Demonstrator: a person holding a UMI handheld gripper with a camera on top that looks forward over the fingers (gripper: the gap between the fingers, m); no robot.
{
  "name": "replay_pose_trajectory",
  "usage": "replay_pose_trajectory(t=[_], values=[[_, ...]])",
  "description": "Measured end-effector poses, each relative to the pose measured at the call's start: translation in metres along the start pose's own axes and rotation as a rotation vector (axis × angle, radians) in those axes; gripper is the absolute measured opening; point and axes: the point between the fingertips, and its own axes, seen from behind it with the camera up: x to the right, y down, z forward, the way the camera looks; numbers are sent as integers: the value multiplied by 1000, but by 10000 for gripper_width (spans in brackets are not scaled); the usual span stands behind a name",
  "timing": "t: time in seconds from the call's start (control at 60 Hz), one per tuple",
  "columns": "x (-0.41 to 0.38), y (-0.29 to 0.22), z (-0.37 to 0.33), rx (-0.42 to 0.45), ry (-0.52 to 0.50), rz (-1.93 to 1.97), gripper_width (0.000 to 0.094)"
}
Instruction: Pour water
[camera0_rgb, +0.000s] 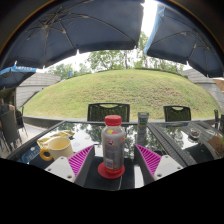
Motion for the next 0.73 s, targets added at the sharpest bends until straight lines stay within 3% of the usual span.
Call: replay_pose_trajectory(t=[0.35,0.633,0.733], values=[[-86,25,-149,-17,-139,-55,834],[-89,17,-165,55,-88,-196,825],[-101,24,-162,42,-125,-158,825]])
